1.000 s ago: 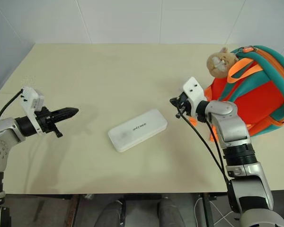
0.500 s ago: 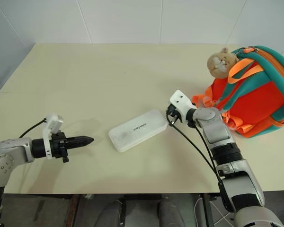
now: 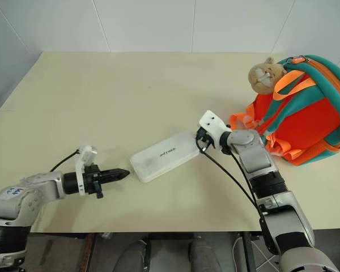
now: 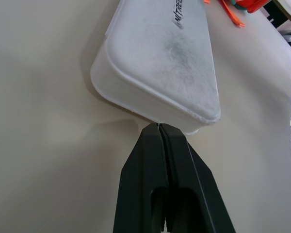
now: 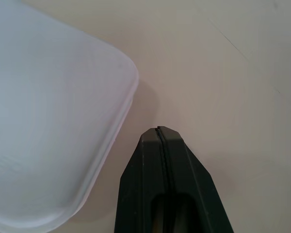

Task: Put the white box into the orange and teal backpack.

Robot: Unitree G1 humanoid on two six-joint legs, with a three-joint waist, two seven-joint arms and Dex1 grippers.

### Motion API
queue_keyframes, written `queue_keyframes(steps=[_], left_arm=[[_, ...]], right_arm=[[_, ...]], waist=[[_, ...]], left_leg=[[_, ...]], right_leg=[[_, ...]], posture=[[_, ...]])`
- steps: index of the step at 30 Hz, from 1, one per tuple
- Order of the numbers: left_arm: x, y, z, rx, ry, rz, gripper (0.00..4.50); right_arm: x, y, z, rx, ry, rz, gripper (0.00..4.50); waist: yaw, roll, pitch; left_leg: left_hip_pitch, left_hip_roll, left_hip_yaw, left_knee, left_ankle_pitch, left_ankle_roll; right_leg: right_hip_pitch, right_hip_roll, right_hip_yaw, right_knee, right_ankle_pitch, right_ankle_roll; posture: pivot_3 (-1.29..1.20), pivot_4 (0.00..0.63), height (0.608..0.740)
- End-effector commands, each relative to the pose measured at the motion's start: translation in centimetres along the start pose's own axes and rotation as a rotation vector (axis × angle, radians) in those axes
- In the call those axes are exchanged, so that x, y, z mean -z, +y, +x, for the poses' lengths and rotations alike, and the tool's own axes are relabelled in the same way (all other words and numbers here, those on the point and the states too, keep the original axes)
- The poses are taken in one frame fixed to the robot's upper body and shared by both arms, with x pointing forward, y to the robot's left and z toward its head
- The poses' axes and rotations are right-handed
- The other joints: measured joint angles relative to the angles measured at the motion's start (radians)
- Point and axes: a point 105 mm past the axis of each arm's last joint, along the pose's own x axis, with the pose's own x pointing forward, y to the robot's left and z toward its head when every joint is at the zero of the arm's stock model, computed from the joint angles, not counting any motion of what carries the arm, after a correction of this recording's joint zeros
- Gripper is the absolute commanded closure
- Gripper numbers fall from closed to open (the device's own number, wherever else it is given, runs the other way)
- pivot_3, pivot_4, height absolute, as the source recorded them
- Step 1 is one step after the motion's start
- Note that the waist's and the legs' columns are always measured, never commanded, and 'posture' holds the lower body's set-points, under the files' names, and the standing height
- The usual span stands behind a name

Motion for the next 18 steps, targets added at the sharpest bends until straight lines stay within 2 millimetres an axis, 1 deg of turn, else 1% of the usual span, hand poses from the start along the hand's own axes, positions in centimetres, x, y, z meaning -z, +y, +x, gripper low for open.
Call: queue_keyframes(steps=[1,9,18], left_arm=[[-0.8,0.3,0.1,-0.01,-0.031,0.034,4.47],[-1.2,1.1,0.6,-0.025,-0.053,0.065,4.47],[-1.5,1.2,0.9,-0.011,-0.045,0.087,4.47]], right_arm=[[-1.2,0.2,-0.6,-0.016,-0.034,-0.022,4.5],[-1.0,1.6,-2.0,-0.127,-0.004,-0.036,4.5],[-1.1,3.5,-3.5,-0.251,0.024,-0.036,4.5]], waist=[[0.0,0.0,0.0],[0.003,0.0,0.0],[0.004,0.0,0.0]], left_leg=[[0.0,0.0,0.0,0.0,0.0,0.0],[0.0,-0.001,-0.002,0.0,0.0,0.0],[0.0,-0.001,-0.004,0.001,0.0,0.0]], right_leg=[[0.0,0.0,0.0,0.0,0.0,0.0],[0.002,-0.001,-0.002,-0.001,0.0,0.0],[0.003,-0.001,-0.003,-0.002,0.0,0.0]], posture=[[0.0,0.15,0.74],[0.0,0.15,0.74],[0.0,0.15,0.74]])
